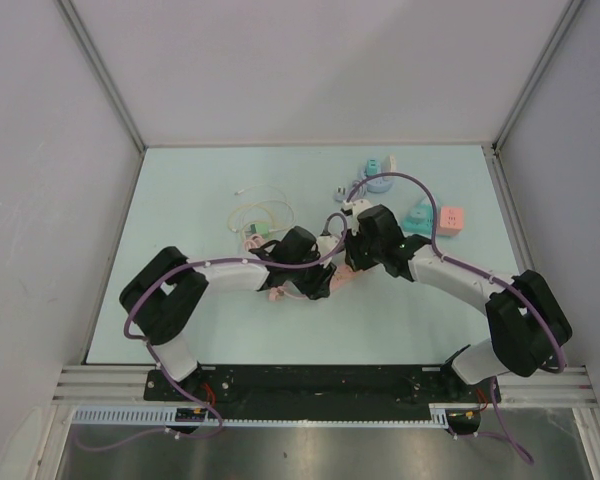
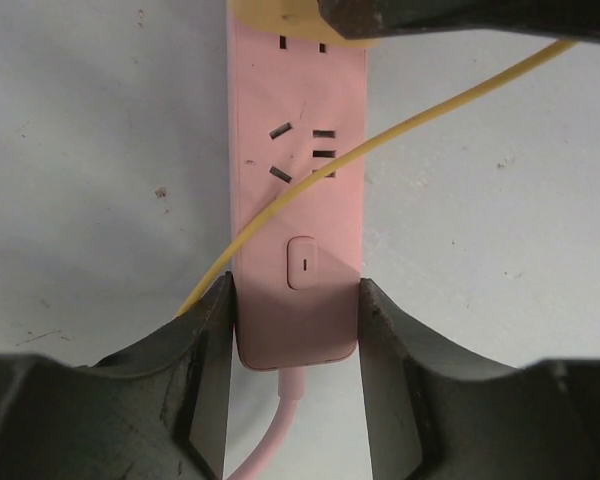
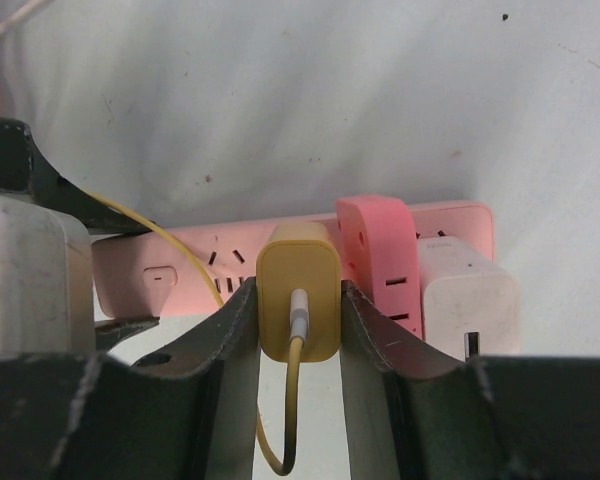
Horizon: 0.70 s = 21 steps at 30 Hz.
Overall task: Insert the plug
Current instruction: Insert the plug into the socket.
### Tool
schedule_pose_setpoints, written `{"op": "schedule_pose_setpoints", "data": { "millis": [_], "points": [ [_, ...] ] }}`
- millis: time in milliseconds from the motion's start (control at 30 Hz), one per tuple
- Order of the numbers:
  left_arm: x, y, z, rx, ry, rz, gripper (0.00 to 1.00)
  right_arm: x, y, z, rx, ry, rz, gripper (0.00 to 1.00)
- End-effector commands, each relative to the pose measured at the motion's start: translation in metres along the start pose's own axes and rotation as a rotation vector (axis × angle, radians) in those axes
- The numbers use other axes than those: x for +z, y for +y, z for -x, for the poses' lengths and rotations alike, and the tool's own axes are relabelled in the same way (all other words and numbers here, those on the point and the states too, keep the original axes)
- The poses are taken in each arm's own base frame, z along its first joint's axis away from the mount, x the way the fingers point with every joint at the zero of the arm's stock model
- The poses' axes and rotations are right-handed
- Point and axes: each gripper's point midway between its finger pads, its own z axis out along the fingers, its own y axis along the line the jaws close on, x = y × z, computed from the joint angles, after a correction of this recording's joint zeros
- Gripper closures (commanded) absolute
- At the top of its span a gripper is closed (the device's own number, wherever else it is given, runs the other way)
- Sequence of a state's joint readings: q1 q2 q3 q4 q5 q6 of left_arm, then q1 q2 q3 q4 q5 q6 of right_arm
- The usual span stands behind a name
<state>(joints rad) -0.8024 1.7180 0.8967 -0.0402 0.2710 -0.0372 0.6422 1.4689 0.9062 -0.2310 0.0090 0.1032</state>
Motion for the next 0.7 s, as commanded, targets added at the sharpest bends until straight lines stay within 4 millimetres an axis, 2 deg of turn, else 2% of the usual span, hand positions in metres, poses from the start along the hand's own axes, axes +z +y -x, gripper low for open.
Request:
{"op": "schedule_pose_setpoints", "data": {
  "millis": [0,167,333,467,667],
  "points": [
    [-0.002,0.011,-0.013,0.021,0.032,0.059,0.67,-0.004,0.017,-0.015,-0.049,0.060,0.097,1.00],
    [-0.006,0.017,-0.013,0.032,0.003,0.100,0.65,-0.001,0.015,-0.023,-0.073,0.089,0.086,1.00],
    [-0.010,0.014,-0.009,0.046,-0.046,0.089,0.62,-0.002,0.021,-0.028,-0.113,0.099,0.073,1.00],
    [-0.009,0.013,-0.013,0.049,-0.060,0.077,0.63,0.004,0.019,-0.027,-0.126,0.092,0.052,1.00],
    [-0.008,0.011,-0.017,0.082,-0.061,0.055,0.63,0.015,0.022,-0.014,-0.113,0.039,0.057,1.00]
  ]
}}
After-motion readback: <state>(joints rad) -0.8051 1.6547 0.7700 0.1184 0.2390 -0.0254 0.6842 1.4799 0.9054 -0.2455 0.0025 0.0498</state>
